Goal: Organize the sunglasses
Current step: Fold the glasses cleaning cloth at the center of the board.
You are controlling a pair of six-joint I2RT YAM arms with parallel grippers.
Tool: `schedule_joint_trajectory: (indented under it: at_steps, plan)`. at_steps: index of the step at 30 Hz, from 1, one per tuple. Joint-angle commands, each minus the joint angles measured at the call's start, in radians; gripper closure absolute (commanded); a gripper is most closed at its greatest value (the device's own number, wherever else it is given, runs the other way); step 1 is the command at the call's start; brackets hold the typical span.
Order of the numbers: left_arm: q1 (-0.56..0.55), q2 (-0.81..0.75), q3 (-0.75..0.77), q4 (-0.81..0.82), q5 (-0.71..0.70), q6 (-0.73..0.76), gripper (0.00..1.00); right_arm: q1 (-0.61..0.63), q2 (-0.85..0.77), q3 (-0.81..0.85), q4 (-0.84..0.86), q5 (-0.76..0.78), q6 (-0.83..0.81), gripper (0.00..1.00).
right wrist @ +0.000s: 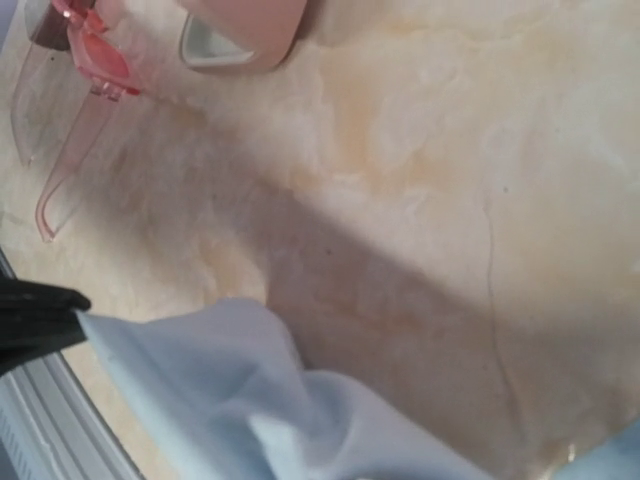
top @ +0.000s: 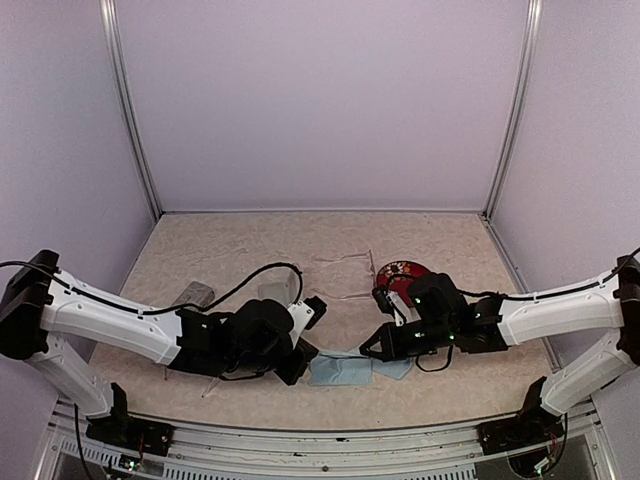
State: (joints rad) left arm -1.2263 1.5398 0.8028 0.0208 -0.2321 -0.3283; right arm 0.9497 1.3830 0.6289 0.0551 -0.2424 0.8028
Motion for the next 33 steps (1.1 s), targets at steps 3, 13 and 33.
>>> schedule_joint_trajectory:
  at_steps: [3,13,33]
  plan:
    - [0.038,0.038,0.010,0.034,0.017,0.035,1.00,-0.037,0.040,0.031,0.022,-0.028,-0.020,1.00]
    - [0.054,0.088,0.026,0.050,0.023,0.055,1.00,-0.065,0.086,0.035,0.037,-0.044,-0.034,1.00]
    - [0.033,0.156,0.015,0.076,0.065,0.098,1.00,-0.069,0.169,-0.005,0.085,-0.061,-0.022,1.00]
